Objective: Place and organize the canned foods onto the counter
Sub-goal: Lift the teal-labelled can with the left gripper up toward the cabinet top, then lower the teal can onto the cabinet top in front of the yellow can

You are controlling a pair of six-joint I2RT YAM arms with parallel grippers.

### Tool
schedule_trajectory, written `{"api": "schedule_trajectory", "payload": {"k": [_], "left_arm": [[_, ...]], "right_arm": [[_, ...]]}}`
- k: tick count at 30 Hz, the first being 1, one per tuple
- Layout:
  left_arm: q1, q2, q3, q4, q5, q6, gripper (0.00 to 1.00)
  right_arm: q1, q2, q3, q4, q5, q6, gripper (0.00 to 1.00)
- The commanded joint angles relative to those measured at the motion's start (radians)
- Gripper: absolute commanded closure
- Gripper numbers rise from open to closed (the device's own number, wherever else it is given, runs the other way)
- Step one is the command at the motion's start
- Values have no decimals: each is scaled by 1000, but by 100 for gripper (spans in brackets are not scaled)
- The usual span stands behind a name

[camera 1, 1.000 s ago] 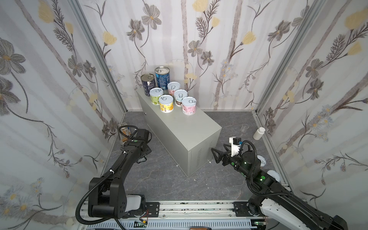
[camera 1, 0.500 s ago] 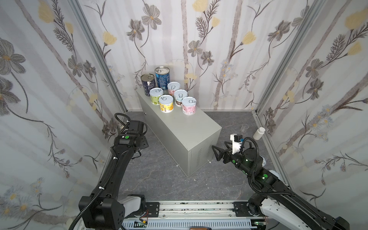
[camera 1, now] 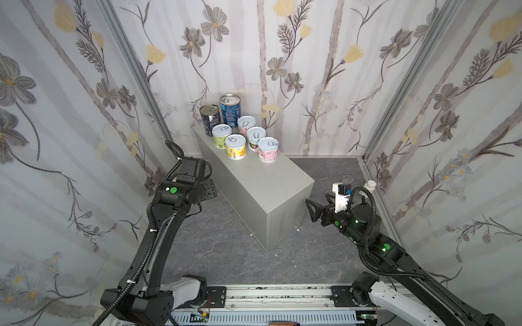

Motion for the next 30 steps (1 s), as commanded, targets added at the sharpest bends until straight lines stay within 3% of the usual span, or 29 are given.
{"api": "schedule_trajectory", "payload": {"k": [1,18,30], "left_arm": [[-34,18,65,4,3,4,46],[-302,155,366,-74,-128,-9,48],[-346,146,438,-118,-192,-3,48]], "right_arm": [[1,11,23,-38,34,-12,0],[0,97,164,-115,63,-63,0],[0,196,238,-112,41,-81,0]]}}
